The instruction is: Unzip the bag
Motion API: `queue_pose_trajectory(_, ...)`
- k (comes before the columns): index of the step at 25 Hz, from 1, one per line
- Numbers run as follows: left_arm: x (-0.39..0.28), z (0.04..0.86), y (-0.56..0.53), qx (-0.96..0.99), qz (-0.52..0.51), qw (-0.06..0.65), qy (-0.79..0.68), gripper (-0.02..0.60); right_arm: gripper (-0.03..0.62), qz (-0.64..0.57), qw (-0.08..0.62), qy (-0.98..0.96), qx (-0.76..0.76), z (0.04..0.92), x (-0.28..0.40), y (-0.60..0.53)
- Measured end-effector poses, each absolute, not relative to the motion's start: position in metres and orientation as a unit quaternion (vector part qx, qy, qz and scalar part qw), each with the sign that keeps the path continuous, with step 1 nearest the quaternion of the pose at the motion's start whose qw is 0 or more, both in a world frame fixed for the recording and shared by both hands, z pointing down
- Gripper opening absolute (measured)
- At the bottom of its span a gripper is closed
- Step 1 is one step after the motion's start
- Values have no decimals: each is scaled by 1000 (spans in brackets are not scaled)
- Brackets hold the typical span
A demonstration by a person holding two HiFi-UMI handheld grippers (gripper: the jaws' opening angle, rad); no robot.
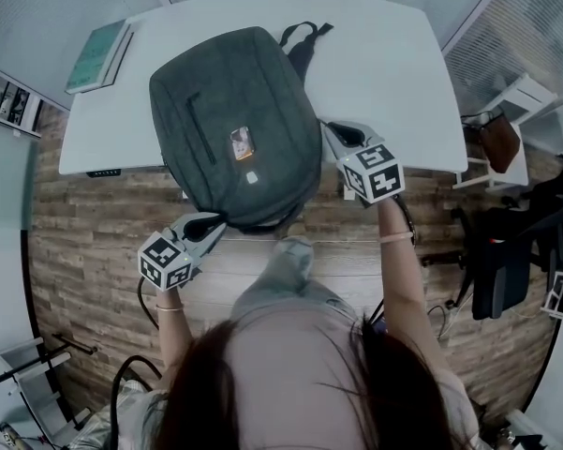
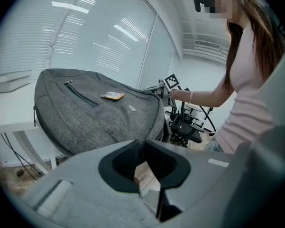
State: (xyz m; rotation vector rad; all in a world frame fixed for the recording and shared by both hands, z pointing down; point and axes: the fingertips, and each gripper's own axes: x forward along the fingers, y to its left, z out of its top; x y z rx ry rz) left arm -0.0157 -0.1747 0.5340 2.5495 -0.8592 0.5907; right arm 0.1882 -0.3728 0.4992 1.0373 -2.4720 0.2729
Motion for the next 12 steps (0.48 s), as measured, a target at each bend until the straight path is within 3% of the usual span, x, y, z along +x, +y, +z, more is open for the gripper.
queue_pose_trajectory(12, -17, 535, -176, 907, 193, 205, -313, 46, 21, 101, 230, -897, 364, 499, 180, -397)
